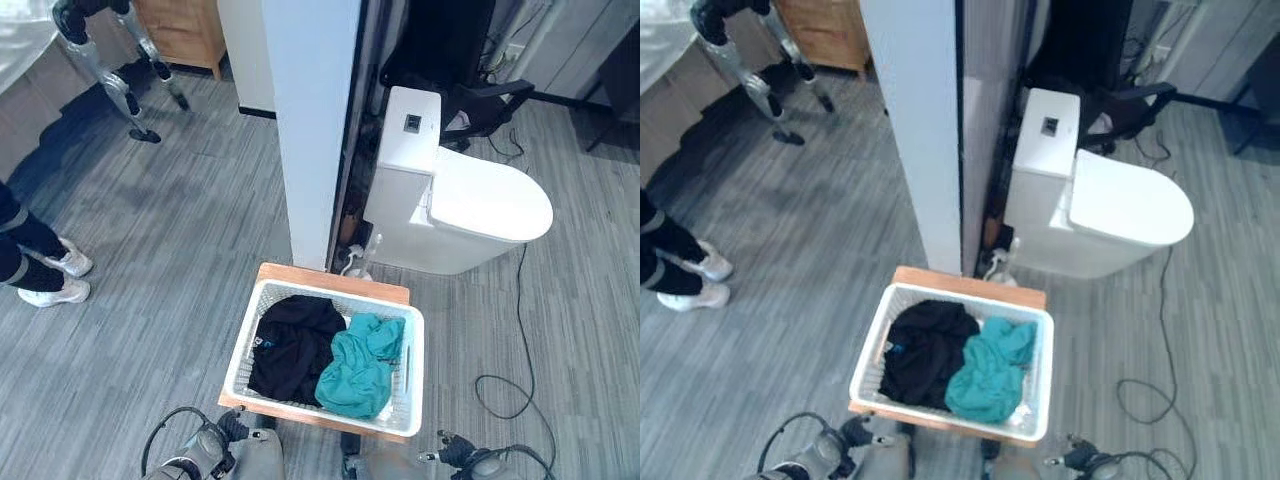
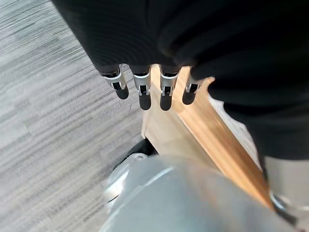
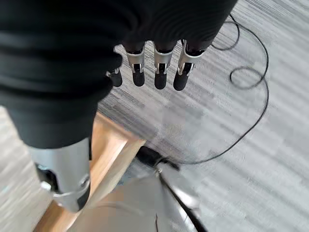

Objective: Grab the laundry basket,head to the washer,open it,put in the laundry and shut it.

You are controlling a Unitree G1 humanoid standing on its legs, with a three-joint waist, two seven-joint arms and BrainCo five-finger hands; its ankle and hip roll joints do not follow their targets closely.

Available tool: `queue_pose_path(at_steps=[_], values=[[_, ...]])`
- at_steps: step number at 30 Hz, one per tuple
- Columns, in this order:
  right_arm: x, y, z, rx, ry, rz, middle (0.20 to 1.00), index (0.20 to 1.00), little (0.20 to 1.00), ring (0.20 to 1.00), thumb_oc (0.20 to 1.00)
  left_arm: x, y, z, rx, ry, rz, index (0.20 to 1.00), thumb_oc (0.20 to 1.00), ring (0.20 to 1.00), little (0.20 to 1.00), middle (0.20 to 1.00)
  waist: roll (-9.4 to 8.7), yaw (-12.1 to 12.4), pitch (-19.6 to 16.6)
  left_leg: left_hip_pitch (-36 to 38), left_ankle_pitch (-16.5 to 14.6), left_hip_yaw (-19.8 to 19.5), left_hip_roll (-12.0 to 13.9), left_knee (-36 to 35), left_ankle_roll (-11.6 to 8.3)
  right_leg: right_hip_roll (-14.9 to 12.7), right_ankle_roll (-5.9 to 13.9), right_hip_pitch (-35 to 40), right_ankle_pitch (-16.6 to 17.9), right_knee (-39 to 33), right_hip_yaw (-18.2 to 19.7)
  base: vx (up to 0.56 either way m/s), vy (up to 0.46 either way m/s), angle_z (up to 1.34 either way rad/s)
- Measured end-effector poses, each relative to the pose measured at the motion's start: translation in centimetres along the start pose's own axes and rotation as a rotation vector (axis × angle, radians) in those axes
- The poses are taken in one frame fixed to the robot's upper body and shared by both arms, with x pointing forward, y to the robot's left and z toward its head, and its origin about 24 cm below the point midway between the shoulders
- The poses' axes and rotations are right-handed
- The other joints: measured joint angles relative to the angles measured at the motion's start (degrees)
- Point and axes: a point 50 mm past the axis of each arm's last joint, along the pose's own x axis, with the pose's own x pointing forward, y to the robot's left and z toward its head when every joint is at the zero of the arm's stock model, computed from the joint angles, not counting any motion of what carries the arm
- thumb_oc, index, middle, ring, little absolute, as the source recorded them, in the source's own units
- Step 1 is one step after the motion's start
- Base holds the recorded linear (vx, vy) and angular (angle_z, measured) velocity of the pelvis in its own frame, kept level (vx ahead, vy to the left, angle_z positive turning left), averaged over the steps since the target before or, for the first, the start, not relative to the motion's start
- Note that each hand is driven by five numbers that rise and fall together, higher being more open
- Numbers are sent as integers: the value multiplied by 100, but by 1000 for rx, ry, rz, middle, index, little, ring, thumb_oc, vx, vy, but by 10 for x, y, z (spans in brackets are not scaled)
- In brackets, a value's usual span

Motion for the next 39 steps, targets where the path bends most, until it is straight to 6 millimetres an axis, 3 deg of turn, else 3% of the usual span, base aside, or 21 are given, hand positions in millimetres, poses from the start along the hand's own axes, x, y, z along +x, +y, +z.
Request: queue_pose_path(at_steps=[3, 6, 8, 14, 16, 18, 19, 20, 23, 25, 27, 30, 31, 32, 33, 34, 35, 36, 38, 39], values=[[-1, 6, -10, 15, 27, 11, 1000, 1000, 1000, 1000, 1000, -1, 0, -2, 1, 2, 2, 1000, 1000, 1000, 1000, 1000, -42, 3, -56, 341, 83, 180, -252, -337, 231, -268, 58, -39, 25, 177, 33, 30, 266, -32], [-2, 6, -13, 36, 36, 6, 1000, 1000, 1000, 1000, 1000, -2, -2, -9, 0, 20, -3, 1000, 1000, 1000, 1000, 1000, 3, 6, -141, 346, 62, 414, -392, -358, 395, -421, 285, -152, 126, 220, 176, 2, 165, -30], [-2, 6, -13, 39, 37, 6, 1000, 1000, 1000, 1000, 1000, -3, -2, -13, -6, 30, -1, 1000, 1000, 1000, 1000, 1000, 1, 23, -210, 360, 29, 558, -457, -368, 455, -477, 386, -153, 248, 77, 234, 5, 126, -35], [-3, 2, -18, 110, 54, -18, 1000, 1000, 1000, 1000, 1000, -7, -6, -31, -70, 77, 2, 1000, 1000, 1000, 1000, 1000, 12, 49, -535, 443, 44, 765, -435, -533, 466, -461, 436, -131, 349, -185, 362, 31, 50, -21], [-12, 0, -56, 279, 154, -54, 1000, 1000, 1000, 1000, 1000, -14, -14, -51, -204, 129, 4, 1000, 1000, 1000, 1000, 1000, -22, 40, -846, 626, 130, 757, -364, -829, 383, -422, 439, 26, 347, -417, 431, 41, 12, -3], [-15, -1, -66, 358, 182, -69, 1000, 1000, 1000, 1000, 1000, -17, -19, -60, -253, 150, -10, 1000, 1000, 1000, 1000, 1000, -37, 27, -850, 624, 139, 744, -341, -857, 368, -416, 458, 37, 311, -424, 431, 18, 4, 2], [-17, -4, -72, 443, 194, -97, 1000, 1000, 1000, 1000, 1000, -19, -21, -64, -311, 158, -9, 1000, 1000, 1000, 1000, 1000, -39, 7, -855, 628, 135, 737, -337, -857, 373, -411, 465, 47, 286, -425, 425, -15, -1, 7], [-23, -22, -85, 552, 219, -171, 1000, 1000, 1000, 1000, 1000, -22, -24, -73, -380, 181, -25, 1000, 1000, 1000, 1000, 1000, -20, -62, -869, 614, 147, 716, -317, -857, 355, -389, 486, 43, 255, -427, 423, -29, 1, 5], [-39, -53, -110, 547, 265, -255, 1000, 1000, 1000, 1000, 1000, -29, -24, -75, -349, 101, -81, 1000, 1000, 1000, 1000, 1000, 51, -102, -898, 510, 191, 682, -261, -858, 295, -335, 449, -53, 229, -471, 405, -17, 14, 5], [-50, -61, -128, 561, 284, -288, 1000, 1000, 1000, 1000, 1000, -38, -21, -71, -332, 12, -134, 1000, 1000, 1000, 1000, 1000, 115, -107, -901, 497, 217, 601, -226, -865, 266, -294, 438, -49, 227, -472, 347, 30, 17, 15], [-59, -65, -140, 634, 265, -318, 1000, 1000, 1000, 1000, 1000, -66, -1, -69, -337, -131, -176, 1000, 1000, 1000, 1000, 1000, 171, -97, -904, 536, 231, 586, -176, -865, 228, -239, 426, 4, 226, -472, 322, 19, 5, 5], [-75, -100, -147, 659, 249, -410, 1000, 1000, 1000, 1000, 1000, -85, 28, -71, -346, -164, -209, 1000, 1000, 1000, 1000, 1000, 380, -158, -863, 537, 237, 587, -190, -865, 216, -256, 471, 27, 265, -473, 318, 28, -6, 3], [-74, -139, -117, 675, 203, -433, 1000, 1000, 1000, 1000, 1000, -93, 50, -68, -265, -157, -254, 1000, 1000, 1000, 1000, 1000, 374, -330, -929, 351, 81, 528, -240, -500, 161, -317, 479, 24, 291, -409, 223, -38, -24, 10], [-75, -164, -93, 695, 135, -463, 1000, 1000, 1000, 1000, 1000, -97, 58, -67, -196, -130, -283, 1000, 1000, 1000, 1000, 1000, 426, -486, -949, 142, -42, 489, -258, -263, 185, -308, 520, 8, 275, -440, 220, -59, -25, 0], [-78, -184, -71, 715, 2, -526, 1000, 1000, 1000, 1000, 1000, -103, 70, -59, -159, -151, -273, 1000, 1000, 1000, 1000, 1000, 505, -474, -1017, 136, -33, 537, -254, -309, 183, -311, 567, -93, 296, -453, 312, -23, -14, -9], [-69, -186, -41, 589, -65, -526, 1000, 1000, 1000, 1000, 1000, -106, 104, -25, -171, -274, -217, 1000, 1000, 1000, 1000, 1000, 540, -225, -1086, 165, 76, 532, -221, -443, 153, -297, 560, -133, 294, -473, 320, -5, 0, -13], [-58, -178, -25, 548, -38, -476, 1000, 1000, 1000, 1000, 1000, -103, 113, -6, -159, -318, -216, 1000, 1000, 1000, 1000, 1000, 460, -143, -1121, 207, 152, 518, -194, -550, 127, -266, 522, -175, 296, -474, 321, -12, 9, 3], [-53, -169, 13, 480, -147, -377, 1000, 1000, 1000, 1000, 1000, -113, 116, 28, -132, -420, -244, 1000, 1000, 1000, 1000, 1000, 502, -81, -1052, 174, 272, 418, -165, -693, 142, -234, 459, -265, 311, -473, 277, -77, 12, 19], [-93, -171, 69, 234, -500, -295, 1000, 1000, 1000, 1000, 1000, -143, 110, 45, -145, -545, -328, 1000, 1000, 1000, 1000, 1000, 579, -123, -953, 76, 362, 431, -215, -711, 83, -214, 502, -384, 432, -422, 293, 21, 4, 8], [-118, -179, 82, 127, -595, -288, 1000, 1000, 1000, 1000, 1000, -145, 108, 46, -175, -553, -355, 1000, 1000, 1000, 1000, 1000, 677, -113, -951, 124, 345, 454, -230, -730, 97, -258, 526, -344, 417, -445, 309, 78, 0, -11]])
